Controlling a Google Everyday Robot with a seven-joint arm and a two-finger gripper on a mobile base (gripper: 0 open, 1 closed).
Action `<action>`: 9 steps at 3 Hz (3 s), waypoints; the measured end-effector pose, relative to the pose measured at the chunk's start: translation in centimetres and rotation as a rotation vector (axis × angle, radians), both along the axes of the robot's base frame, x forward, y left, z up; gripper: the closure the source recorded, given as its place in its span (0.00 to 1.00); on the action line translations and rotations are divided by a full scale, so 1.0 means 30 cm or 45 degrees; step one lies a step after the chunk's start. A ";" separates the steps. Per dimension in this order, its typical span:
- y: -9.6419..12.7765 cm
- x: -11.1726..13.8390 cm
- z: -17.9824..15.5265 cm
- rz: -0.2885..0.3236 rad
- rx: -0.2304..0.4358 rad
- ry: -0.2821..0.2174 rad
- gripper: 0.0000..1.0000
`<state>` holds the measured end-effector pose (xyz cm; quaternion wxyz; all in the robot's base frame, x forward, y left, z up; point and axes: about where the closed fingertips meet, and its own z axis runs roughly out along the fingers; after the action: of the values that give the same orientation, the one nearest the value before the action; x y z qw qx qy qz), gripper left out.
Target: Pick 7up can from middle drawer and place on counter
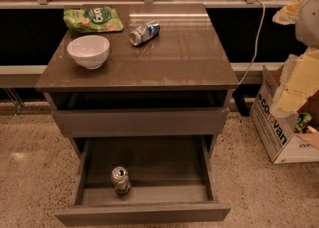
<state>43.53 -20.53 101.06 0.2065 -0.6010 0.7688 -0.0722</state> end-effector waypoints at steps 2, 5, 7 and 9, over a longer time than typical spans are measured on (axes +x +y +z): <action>0.067 0.071 -0.058 0.075 0.109 -0.014 0.00; 0.837 0.129 -0.161 0.548 0.765 -0.128 0.00; 0.964 0.129 -0.394 0.585 1.019 -0.045 0.00; 1.397 -0.016 -0.746 0.720 1.430 0.011 0.00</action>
Offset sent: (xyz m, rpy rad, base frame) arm 0.0713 0.0649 -0.0597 0.2956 -0.0230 0.2000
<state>43.04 21.38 78.69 0.4986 -0.5814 0.5015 0.4024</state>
